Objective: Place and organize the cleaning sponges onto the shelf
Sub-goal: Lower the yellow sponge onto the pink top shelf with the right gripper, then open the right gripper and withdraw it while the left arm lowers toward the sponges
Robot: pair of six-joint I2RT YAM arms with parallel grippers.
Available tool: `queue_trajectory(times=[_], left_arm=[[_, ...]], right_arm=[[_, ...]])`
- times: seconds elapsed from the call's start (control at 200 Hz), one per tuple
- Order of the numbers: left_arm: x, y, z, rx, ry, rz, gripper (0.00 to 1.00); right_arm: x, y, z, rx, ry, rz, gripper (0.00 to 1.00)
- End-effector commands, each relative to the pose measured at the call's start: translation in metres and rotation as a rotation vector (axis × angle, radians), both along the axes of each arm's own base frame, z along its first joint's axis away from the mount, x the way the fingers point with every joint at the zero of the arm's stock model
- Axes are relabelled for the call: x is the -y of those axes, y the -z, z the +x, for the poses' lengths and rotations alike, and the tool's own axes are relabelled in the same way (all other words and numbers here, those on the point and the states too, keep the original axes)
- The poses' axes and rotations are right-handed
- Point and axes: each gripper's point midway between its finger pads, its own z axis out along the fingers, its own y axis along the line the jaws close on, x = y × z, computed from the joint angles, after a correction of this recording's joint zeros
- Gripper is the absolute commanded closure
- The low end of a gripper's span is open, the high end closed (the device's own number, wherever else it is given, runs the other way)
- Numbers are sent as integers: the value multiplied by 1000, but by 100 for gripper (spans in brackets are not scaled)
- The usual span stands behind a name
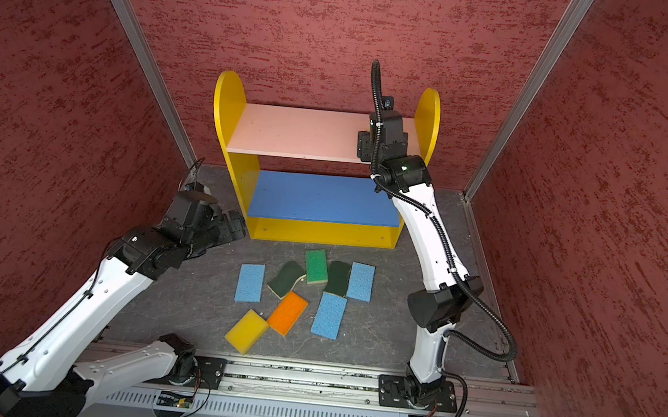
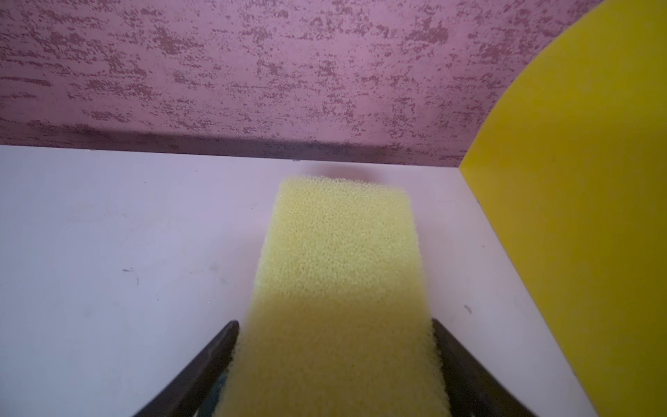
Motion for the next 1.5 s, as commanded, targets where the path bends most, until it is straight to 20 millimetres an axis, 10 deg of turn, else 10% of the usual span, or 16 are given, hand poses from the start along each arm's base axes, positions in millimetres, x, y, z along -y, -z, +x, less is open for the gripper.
queue_trajectory(times=[0.0,1.052,1.498], left_arm=[[0,3,0,-7,-7,-18,0],[2,-5,-19,-3,13,-66,1],[-21,51,-54,-219,-7,76,1]], right_arm=[[7,-3,1,1,22,-31,19],[17,-48,-45,45,-16,33,9],[10,-57,-109,17,-135,137,4]])
